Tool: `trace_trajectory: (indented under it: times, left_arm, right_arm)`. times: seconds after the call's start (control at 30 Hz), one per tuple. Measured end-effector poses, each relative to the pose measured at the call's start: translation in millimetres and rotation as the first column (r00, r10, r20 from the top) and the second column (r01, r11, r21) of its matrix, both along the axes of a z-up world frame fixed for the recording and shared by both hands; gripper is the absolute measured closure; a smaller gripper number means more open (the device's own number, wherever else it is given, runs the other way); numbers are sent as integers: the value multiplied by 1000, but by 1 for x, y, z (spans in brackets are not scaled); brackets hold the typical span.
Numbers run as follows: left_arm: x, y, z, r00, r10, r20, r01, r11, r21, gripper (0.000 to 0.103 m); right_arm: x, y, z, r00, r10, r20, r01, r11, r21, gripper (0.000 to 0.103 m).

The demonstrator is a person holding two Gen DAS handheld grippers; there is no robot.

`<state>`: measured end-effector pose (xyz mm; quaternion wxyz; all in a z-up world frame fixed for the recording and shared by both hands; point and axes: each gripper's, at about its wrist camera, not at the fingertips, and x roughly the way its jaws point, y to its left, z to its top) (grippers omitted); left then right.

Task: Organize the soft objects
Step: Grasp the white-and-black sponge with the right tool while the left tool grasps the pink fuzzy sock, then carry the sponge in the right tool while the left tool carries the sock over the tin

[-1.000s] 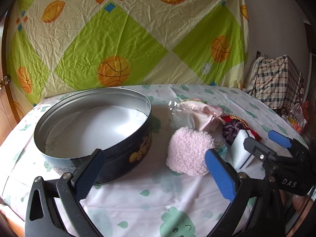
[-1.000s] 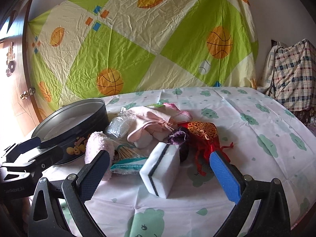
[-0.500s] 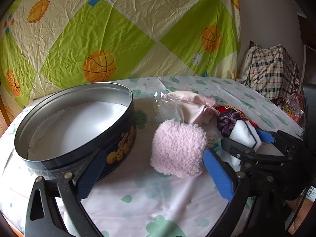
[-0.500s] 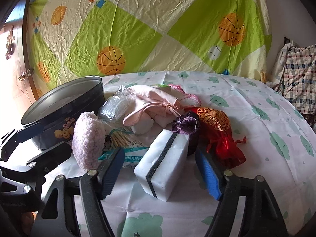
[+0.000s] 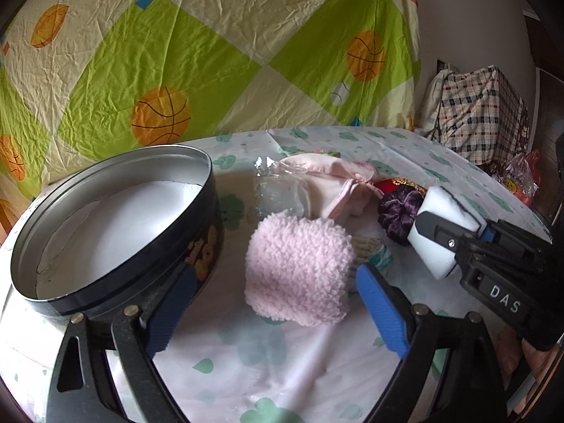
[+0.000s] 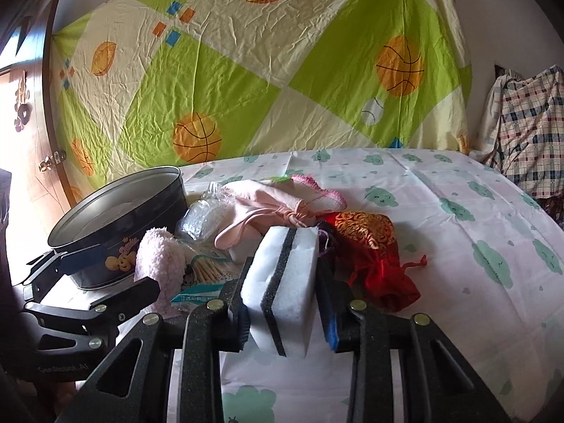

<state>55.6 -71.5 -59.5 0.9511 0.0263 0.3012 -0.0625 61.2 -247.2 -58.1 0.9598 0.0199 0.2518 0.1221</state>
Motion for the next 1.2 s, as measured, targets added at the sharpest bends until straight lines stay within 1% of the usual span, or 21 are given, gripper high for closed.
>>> trace_trajectory:
  times: [0.07,0.2,0.3,0.33,0.37,0.4,0.47,0.5,0.57,0.6,0.63,0.67,0.8,1.0,1.1,1.2]
  left_arm:
    - [3,-4,0,1000,-12,-9,12,1000,4,17]
    - [13,-14,0,999,-24,-31,25,999,31,20]
    - [23,-13,-3,997,-25,-75,26,1000,17,26]
    - [26,-12,-5,995,-28,-99,29,1000,9,30]
    - [29,-12,-7,993,-32,-117,32,999,2,37]
    - [30,-10,-8,992,-31,-125,31,1000,-5,39]
    - [30,-8,-10,990,-36,-133,33,999,-27,51]
    - [30,-6,-11,990,-41,-138,36,999,-40,55]
    - [29,-3,-12,989,-48,-139,39,997,-67,69]
    - [28,-2,-11,989,-55,-135,44,996,-78,73]
    - [27,-1,-11,990,-57,-130,46,995,-86,78]
    - [25,1,-11,991,-58,-122,47,994,-95,80]
    - [18,6,-7,996,-55,-75,46,991,-124,82]
    - [1,8,4,998,-31,59,37,993,-109,82]
    - [-7,11,9,992,-12,129,24,995,-94,82]
    - [-11,15,12,984,10,177,4,997,-76,82]
  right_arm:
    - [0,-1,3,1000,-3,13,3,1000,-11,69]
    - [4,-3,5,1000,11,23,-11,1000,3,69]
    - [5,0,6,999,23,35,-23,1000,1,69]
    - [5,1,6,999,28,38,-28,1000,0,69]
    - [6,2,6,999,31,39,-31,1000,-3,69]
    - [6,2,6,999,33,40,-32,999,-3,69]
    - [5,2,6,998,35,45,-35,999,-1,69]
    - [5,2,6,998,37,49,-37,999,-3,69]
    - [5,4,6,998,37,50,-37,999,-6,69]
    - [5,3,6,998,38,49,-37,999,-3,69]
    - [5,2,6,998,37,51,-37,999,3,69]
    - [4,1,6,998,37,54,-37,999,9,69]
    - [-1,0,6,996,33,83,-34,999,13,69]
    - [-8,-1,8,992,19,128,-22,1000,19,69]
    - [-9,0,9,990,5,139,-7,1000,10,69]
    - [-10,4,10,989,3,148,-4,1000,6,69]
